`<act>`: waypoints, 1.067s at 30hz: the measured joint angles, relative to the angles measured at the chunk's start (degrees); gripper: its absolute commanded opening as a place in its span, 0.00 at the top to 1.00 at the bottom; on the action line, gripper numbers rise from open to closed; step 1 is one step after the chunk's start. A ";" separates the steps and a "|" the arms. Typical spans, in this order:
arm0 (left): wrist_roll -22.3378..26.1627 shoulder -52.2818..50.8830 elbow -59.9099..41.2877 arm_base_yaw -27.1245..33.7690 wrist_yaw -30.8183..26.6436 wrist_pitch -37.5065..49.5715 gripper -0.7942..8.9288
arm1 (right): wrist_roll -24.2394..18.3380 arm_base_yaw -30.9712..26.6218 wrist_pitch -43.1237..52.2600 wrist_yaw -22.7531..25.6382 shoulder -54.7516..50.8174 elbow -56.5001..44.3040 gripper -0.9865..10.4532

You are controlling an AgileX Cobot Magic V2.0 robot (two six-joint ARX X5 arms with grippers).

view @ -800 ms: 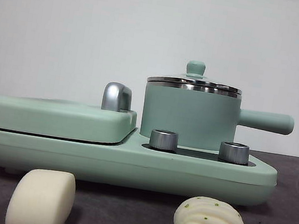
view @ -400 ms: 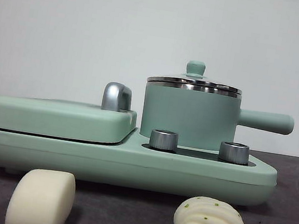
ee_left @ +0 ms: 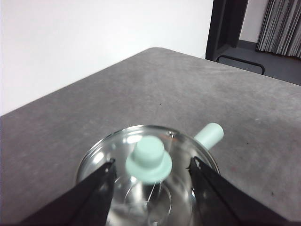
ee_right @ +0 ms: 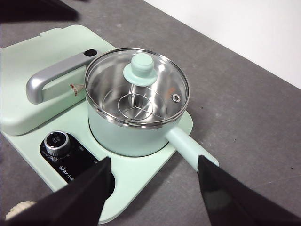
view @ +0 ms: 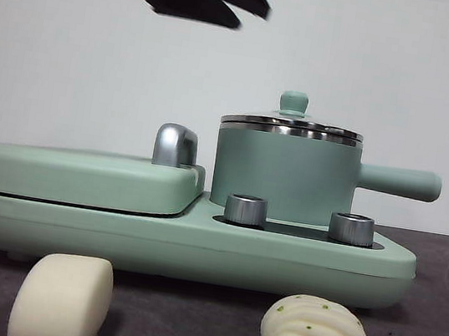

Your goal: Put the buns in a small steamer

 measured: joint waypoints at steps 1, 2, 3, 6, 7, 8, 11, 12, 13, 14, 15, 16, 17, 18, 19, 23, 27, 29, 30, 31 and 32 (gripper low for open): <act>-0.13 1.88 1.55 -0.44 -0.07 0.15 0.66 | 0.00 0.00 0.00 0.00 0.00 0.00 0.66; -0.15 3.52 3.04 -0.79 -0.09 0.17 0.66 | 0.00 0.00 0.00 0.00 0.00 0.00 0.66; -0.15 4.85 4.24 -1.05 -0.09 0.20 0.66 | 0.00 0.00 0.00 0.00 0.00 0.00 0.66; -0.15 9.16 8.26 -1.73 -0.09 0.48 0.66 | 0.00 0.00 0.00 0.00 0.00 0.00 0.66; -0.15 10.54 9.44 -1.90 -0.11 0.55 0.66 | 0.00 0.00 0.00 0.00 0.00 0.00 0.66; -0.15 11.85 10.45 -2.01 -0.11 0.50 0.66 | 0.00 0.00 0.00 0.00 0.00 0.00 0.66; -0.15 14.91 12.50 -2.16 -0.13 0.35 0.66 | 0.00 0.00 0.00 0.00 0.00 0.00 0.66; -0.17 15.63 12.81 -2.23 -0.13 0.35 0.66 | 0.00 0.00 0.00 0.00 0.00 0.00 0.66; -0.15 16.28 12.92 -2.27 -0.11 0.35 0.66 | 0.00 0.00 0.00 0.00 0.00 0.00 0.66; -0.15 16.81 12.94 -2.29 -0.11 0.28 0.66 | 0.00 0.00 0.00 0.00 0.00 0.00 0.66; -0.11 17.27 12.94 -2.34 -0.11 0.22 0.66 | 0.00 0.00 0.00 0.00 0.00 0.00 0.66; -0.07 17.79 12.94 -2.34 -0.11 0.20 0.66 | 0.00 0.00 0.00 0.00 0.00 0.00 0.66; -0.02 18.25 12.94 -2.34 -0.11 0.15 0.66 | 0.00 0.00 0.00 0.00 0.00 0.00 0.66; 0.09 18.60 12.94 -2.34 -0.13 0.02 0.66 | 0.00 0.00 0.00 0.00 0.00 0.00 0.66; 0.11 18.97 12.94 -2.34 -0.17 -0.02 0.66 | 0.00 0.00 0.00 0.00 0.00 0.00 0.66; 0.13 19.80 12.94 -2.34 -0.61 -0.07 0.66 | 0.00 0.00 0.00 0.00 0.00 0.00 0.66; 0.13 20.39 12.96 -2.34 -0.66 -0.20 0.66 | 0.00 0.00 0.00 0.00 0.00 0.00 0.66; 0.15 20.52 12.96 -2.34 -0.66 -0.33 0.67 | 0.09 0.00 0.00 0.00 0.00 0.00 0.66; 0.15 20.55 12.96 -2.34 -0.66 -0.37 0.68 | 0.39 0.00 0.00 0.00 0.00 0.00 0.66; 0.17 20.55 12.96 -2.34 -0.66 -0.37 0.74 | 0.59 0.00 0.00 0.00 0.00 0.00 0.66; 0.26 20.55 12.98 -2.34 -0.66 -0.37 0.81 | 0.90 0.00 0.00 0.00 0.00 0.00 0.66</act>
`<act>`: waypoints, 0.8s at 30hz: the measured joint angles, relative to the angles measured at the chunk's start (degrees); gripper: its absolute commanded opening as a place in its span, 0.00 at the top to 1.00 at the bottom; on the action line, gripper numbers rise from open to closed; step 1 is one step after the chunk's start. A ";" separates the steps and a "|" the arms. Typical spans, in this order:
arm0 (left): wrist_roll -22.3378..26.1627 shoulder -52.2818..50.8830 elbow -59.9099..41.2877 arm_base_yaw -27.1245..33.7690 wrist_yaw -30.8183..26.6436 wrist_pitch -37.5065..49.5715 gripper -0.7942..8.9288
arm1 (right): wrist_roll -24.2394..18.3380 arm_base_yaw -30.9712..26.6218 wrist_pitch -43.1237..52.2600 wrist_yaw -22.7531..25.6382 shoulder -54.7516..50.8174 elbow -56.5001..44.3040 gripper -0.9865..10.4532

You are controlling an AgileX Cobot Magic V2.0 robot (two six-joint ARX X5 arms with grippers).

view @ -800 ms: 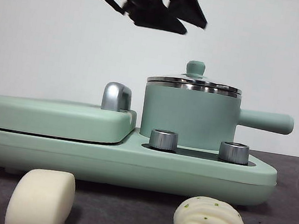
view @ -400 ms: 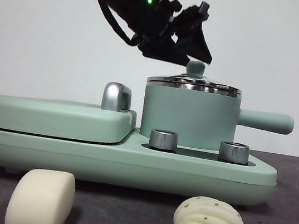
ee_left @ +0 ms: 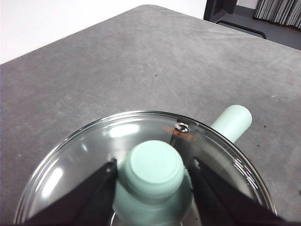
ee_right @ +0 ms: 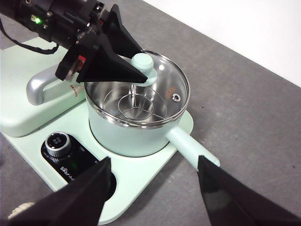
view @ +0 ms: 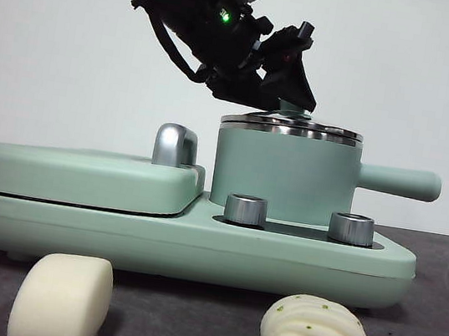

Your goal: Put the buns in a small steamer

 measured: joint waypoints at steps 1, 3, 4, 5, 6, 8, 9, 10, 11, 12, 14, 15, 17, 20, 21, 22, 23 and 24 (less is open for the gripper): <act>0.04 0.00 0.00 0.00 0.00 0.02 0.87 | 0.15 0.00 0.00 0.00 0.00 0.00 0.66; 0.09 0.00 0.02 0.00 0.00 0.11 0.91 | 0.37 0.00 0.00 0.00 0.00 0.00 0.66; 0.17 0.00 0.02 0.00 0.00 0.15 0.91 | 0.42 0.00 0.00 0.00 0.00 0.00 0.66; 0.44 0.00 0.02 -0.02 -0.04 0.15 0.91 | 0.42 0.00 -0.02 0.00 0.00 0.00 0.66; 0.55 0.00 0.02 -0.02 -0.15 0.13 0.91 | 0.42 0.00 0.00 0.00 0.00 0.00 0.66; 0.66 0.00 0.02 -0.17 -1.01 0.13 0.91 | 0.44 0.00 -0.02 0.00 0.00 0.00 0.66; 0.66 0.00 0.02 -0.28 -1.42 0.15 0.91 | 0.44 0.00 0.00 0.00 0.00 0.00 0.66; 0.66 0.00 0.09 -0.37 -1.60 0.13 0.91 | 0.44 0.00 -0.02 0.00 0.00 0.00 0.66; 0.66 0.00 0.15 -0.39 -1.77 0.00 0.91 | 0.44 0.00 0.00 0.00 0.00 0.00 0.66; 0.66 0.00 0.17 -0.39 -1.90 -0.04 0.91 | 0.44 0.00 0.00 0.00 0.00 0.00 0.66; 0.66 -0.09 0.35 -0.42 -2.25 -0.50 0.91 | 0.44 0.00 -0.02 0.00 0.00 0.00 0.66; 0.63 -0.22 0.46 -0.50 -2.47 -0.87 0.91 | 0.44 0.00 0.00 0.00 0.00 0.00 0.66; 0.61 -0.74 0.76 -0.59 -3.30 -2.38 0.91 | 0.44 0.00 -0.02 0.00 0.00 0.00 0.66; 0.57 -2.32 1.31 -0.76 -4.85 -4.63 0.91 | 0.46 0.00 0.00 0.00 0.00 0.00 0.66; 0.59 -3.45 1.31 -0.76 -5.73 -5.66 0.91 | 0.44 0.00 0.00 0.00 0.00 0.00 0.66; 0.59 -4.55 1.31 -0.68 -6.25 -6.64 0.91 | 0.46 0.00 0.00 0.00 0.00 0.00 0.66; 0.61 -6.01 1.31 -0.48 -6.95 -7.45 0.91 | 0.46 0.00 0.00 0.00 0.00 0.00 0.66; 0.61 -7.39 1.42 -0.33 -7.48 -8.22 0.91 | 0.46 0.00 0.00 0.00 0.00 0.00 0.66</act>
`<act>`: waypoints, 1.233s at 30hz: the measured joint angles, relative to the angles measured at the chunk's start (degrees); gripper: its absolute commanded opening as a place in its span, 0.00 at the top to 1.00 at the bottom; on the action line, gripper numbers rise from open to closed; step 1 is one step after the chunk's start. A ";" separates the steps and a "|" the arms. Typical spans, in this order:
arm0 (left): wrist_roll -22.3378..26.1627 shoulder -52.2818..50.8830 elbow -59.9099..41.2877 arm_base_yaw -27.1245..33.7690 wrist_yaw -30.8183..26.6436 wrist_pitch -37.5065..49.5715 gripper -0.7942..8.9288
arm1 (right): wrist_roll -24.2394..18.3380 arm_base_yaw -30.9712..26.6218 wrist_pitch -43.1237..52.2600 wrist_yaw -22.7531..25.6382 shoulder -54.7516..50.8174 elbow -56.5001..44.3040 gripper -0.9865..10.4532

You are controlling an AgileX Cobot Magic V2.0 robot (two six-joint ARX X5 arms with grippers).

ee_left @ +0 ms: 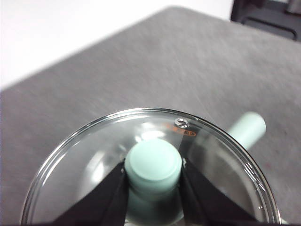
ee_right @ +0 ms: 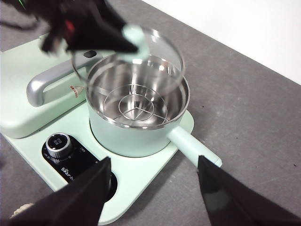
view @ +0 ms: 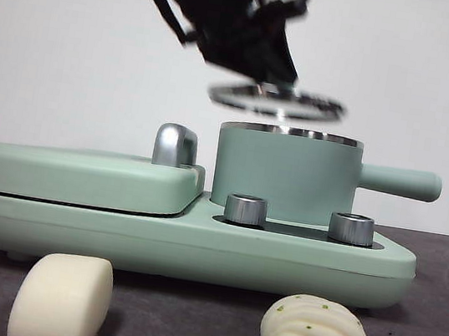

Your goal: Put the buns in a small steamer

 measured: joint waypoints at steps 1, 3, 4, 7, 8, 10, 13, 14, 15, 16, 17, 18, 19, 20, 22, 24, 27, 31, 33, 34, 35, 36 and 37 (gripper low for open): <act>0.00 -1.16 0.24 0.07 -0.17 -0.81 0.91 | 0.02 0.00 0.00 0.00 0.00 0.00 0.66; 0.00 -3.85 0.81 0.11 -0.17 -3.13 0.91 | 0.04 0.00 -0.02 0.00 0.00 0.00 0.66; 0.00 -5.09 0.83 0.11 -0.13 -4.37 0.91 | 0.07 0.00 -0.02 0.00 0.00 0.00 0.66; -0.07 -8.85 0.83 0.26 -0.13 -10.08 0.91 | 0.09 0.00 0.00 0.00 0.00 0.00 0.66; -0.17 -9.97 0.83 0.50 -0.11 -12.35 0.91 | 0.09 0.00 0.00 -0.02 0.00 0.00 0.66; -0.74 -11.96 0.83 1.09 -0.44 -16.76 0.91 | 0.09 0.00 -0.02 -0.17 0.02 0.00 0.66; -2.14 -15.02 0.83 1.90 -4.33 -23.76 0.91 | 0.09 0.00 0.00 -0.20 0.02 0.00 0.66; -2.43 -15.82 0.83 2.19 -5.44 -25.66 0.91 | 0.09 0.00 0.00 -0.22 0.02 0.00 0.66; -2.64 -16.72 0.83 2.58 -6.49 -27.82 0.91 | 0.09 0.02 0.00 -0.37 0.02 0.00 0.66; -2.82 -17.42 0.83 2.99 -7.32 -29.75 0.91 | 0.09 0.15 0.00 -0.55 0.00 0.00 0.66; -3.02 -18.10 0.83 3.50 -7.93 -31.65 0.91 | 0.11 0.50 0.00 -0.74 0.00 0.00 0.66; -3.17 -18.64 0.83 3.93 -8.15 -33.14 0.91 | 0.09 0.96 -0.02 -1.09 0.00 0.00 0.66; -3.21 -18.99 0.70 4.28 -8.37 -33.62 0.91 | 0.11 1.44 0.00 -1.49 0.00 0.00 0.66; -3.41 -19.43 0.37 4.70 -8.52 -33.46 0.91 | 0.11 2.08 -0.02 -1.68 0.02 0.00 0.66; -3.58 -20.48 -0.68 5.60 -8.48 -32.59 0.91 | 0.11 3.65 0.00 -1.73 0.13 0.00 0.66; -3.58 -22.08 -2.56 6.75 -8.48 -31.71 0.91 | 0.11 5.81 0.00 -1.73 0.85 0.00 0.66; -3.56 -24.37 -5.64 9.03 -8.48 -31.36 0.91 | 0.11 9.88 0.04 -1.73 2.93 0.02 0.66; -3.54 -26.75 -9.70 12.09 -8.52 -30.67 0.91 | 0.11 15.87 1.40 -1.70 7.61 0.02 0.66; -3.54 -27.67 -10.84 13.20 -8.57 -30.73 0.91 | 0.11 19.37 2.99 -1.68 10.47 0.02 0.66; -3.54 -27.89 -10.88 13.51 -8.57 -30.88 0.91 | 0.11 20.94 4.00 -1.68 11.69 0.02 0.66; -3.48 -28.15 -10.88 13.86 -8.55 -30.77 0.91 | 0.11 22.82 5.25 -1.70 13.25 0.02 0.65; -3.32 -28.41 -10.88 14.03 -8.55 -30.49 0.91 | 0.09 24.44 6.36 -1.70 14.64 0.02 0.64; -3.08 -28.74 -10.88 14.25 -8.52 -29.99 0.91 | 0.07 26.23 7.56 -1.70 16.28 0.02 0.62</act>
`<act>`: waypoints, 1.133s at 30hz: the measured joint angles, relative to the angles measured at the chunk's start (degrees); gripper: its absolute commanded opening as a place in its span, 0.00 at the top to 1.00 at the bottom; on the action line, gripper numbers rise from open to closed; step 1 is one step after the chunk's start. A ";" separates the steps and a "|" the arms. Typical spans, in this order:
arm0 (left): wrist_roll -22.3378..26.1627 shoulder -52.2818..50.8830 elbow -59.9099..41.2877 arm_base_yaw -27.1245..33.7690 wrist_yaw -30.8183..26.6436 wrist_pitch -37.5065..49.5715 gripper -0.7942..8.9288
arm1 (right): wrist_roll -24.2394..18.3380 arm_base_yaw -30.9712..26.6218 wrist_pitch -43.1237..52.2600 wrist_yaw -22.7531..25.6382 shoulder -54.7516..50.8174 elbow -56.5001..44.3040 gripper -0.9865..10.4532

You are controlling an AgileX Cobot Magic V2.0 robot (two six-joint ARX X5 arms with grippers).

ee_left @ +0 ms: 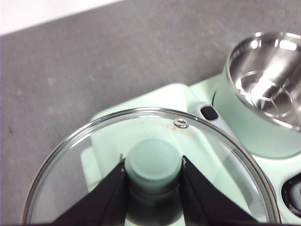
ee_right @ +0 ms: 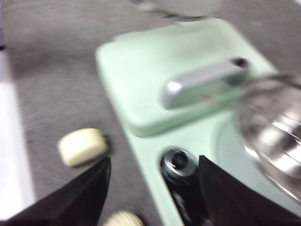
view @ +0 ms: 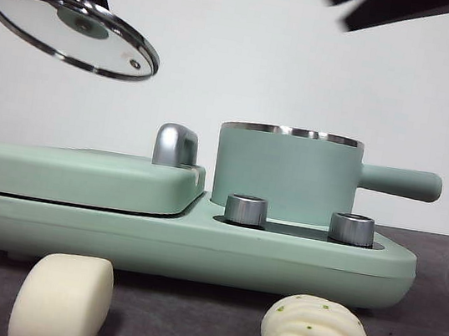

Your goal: Put the buns in a small steamer

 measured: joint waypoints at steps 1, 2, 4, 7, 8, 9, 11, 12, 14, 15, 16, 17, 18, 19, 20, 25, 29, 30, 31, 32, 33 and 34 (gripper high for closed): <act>0.13 -0.22 0.00 0.15 0.00 0.50 0.91 | -0.11 1.46 0.96 0.00 1.51 0.00 0.61; 0.22 -0.44 0.00 0.24 -0.02 1.14 0.91 | -0.24 3.28 2.12 0.00 3.45 0.00 0.60; 0.42 -0.70 0.00 0.42 0.00 1.88 0.91 | -0.46 5.70 3.56 0.04 6.36 0.00 0.60; 0.57 -0.76 0.00 0.48 0.00 2.21 0.91 | -0.61 9.22 5.53 0.09 11.04 0.00 0.60; 0.59 -0.76 0.00 0.48 0.00 2.21 0.91 | -0.59 10.32 6.21 0.17 12.44 0.00 0.60; 0.59 -0.76 0.00 0.48 0.00 2.21 0.91 | -0.61 11.21 6.78 0.42 13.73 0.00 0.60; 0.59 -0.76 0.00 0.46 0.00 2.21 0.91 | -0.61 13.33 8.59 1.40 16.66 0.00 0.60; 0.59 -0.76 0.00 0.48 0.00 2.21 0.91 | -0.61 14.16 9.27 1.55 17.92 0.00 0.59; 0.59 -0.76 0.00 0.48 0.00 2.21 0.91 | -0.61 15.82 10.80 1.60 20.81 0.00 0.59; 0.59 -0.76 0.00 0.48 0.00 2.21 0.91 | -0.61 16.37 11.39 1.60 22.08 0.00 0.58; 0.59 -0.76 0.00 0.46 0.00 2.21 0.91 | -0.61 16.98 11.96 1.62 23.58 0.00 0.58; 0.59 -0.76 0.00 0.48 0.00 2.21 0.91 | -0.61 17.44 12.52 1.81 25.03 0.00 0.57; 0.59 -0.76 0.00 0.48 0.00 2.21 0.91 | -0.61 17.84 13.09 2.36 26.34 0.00 0.57; 0.59 -0.76 0.00 0.48 0.00 2.21 0.91 | -0.61 18.23 13.84 2.95 27.87 0.00 0.57; 0.59 -0.76 0.00 0.48 0.00 2.21 0.91 | -0.61 18.49 14.73 3.17 29.35 0.00 0.56; 0.59 -0.76 0.00 0.48 0.00 2.21 0.91 | -0.61 19.10 17.70 5.31 34.62 0.00 0.56; 0.59 -0.76 0.00 1.05 0.02 2.21 0.91 | -0.63 19.06 18.95 6.10 36.68 0.00 0.56; 0.59 -0.76 0.00 1.27 0.02 2.21 0.91 | -0.63 19.06 19.12 6.08 36.94 0.00 0.56; 0.59 -0.76 0.00 1.51 0.02 2.21 0.91 | -0.63 19.08 19.17 6.03 37.03 0.00 0.56; 0.59 -0.76 0.00 1.64 0.02 2.21 0.91 | -0.63 19.10 19.23 6.01 37.05 0.00 0.56; 0.59 -0.76 0.00 1.81 -0.02 2.21 0.91 | -0.63 19.10 19.45 6.01 37.05 0.00 0.57; 0.59 -0.76 0.00 1.97 0.00 2.21 0.91 | -0.63 19.10 19.56 6.03 37.16 0.02 0.59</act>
